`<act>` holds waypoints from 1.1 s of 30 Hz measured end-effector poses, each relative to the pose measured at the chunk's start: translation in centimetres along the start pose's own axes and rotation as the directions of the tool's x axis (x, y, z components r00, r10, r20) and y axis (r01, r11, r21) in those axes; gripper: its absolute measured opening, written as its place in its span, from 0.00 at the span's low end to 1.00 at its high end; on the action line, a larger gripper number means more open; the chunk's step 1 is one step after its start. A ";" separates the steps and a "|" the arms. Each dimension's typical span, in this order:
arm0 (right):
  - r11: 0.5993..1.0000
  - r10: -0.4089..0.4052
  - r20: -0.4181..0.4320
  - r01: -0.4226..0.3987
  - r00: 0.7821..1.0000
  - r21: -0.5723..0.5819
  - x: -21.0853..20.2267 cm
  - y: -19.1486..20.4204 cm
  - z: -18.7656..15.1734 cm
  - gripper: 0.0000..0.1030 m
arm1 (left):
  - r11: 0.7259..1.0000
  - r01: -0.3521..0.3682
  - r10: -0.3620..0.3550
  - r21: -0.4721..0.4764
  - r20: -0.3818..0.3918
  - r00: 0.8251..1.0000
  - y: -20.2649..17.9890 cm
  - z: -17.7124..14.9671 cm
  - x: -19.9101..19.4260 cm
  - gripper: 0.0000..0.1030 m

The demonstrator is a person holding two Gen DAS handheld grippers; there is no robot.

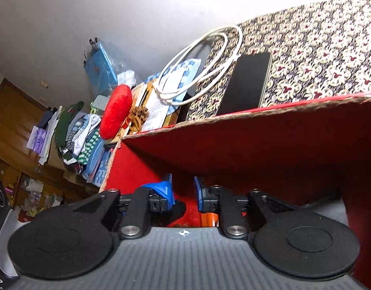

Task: Organize rigid objects
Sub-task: 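Carry the orange stick over the red box and lower it inside, then open the left tool to release the orange stick in the box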

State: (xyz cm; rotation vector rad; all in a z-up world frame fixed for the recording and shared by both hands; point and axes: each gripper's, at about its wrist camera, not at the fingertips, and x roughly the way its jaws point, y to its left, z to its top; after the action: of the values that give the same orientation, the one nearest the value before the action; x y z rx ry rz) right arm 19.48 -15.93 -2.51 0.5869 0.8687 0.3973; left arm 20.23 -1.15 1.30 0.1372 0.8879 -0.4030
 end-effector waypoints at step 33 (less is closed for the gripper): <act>0.972 -0.226 0.011 0.224 0.974 0.067 -2.2 -0.1 0.2 0.11 | 0.988 -0.130 0.132 0.082 -0.021 0.991 -1.4 -0.2 0.9 0.52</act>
State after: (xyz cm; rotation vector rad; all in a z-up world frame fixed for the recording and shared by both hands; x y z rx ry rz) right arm 18.34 -17.23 -1.19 0.5449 0.9218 0.1574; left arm 20.01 -2.65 0.54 0.2738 0.8836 -0.3151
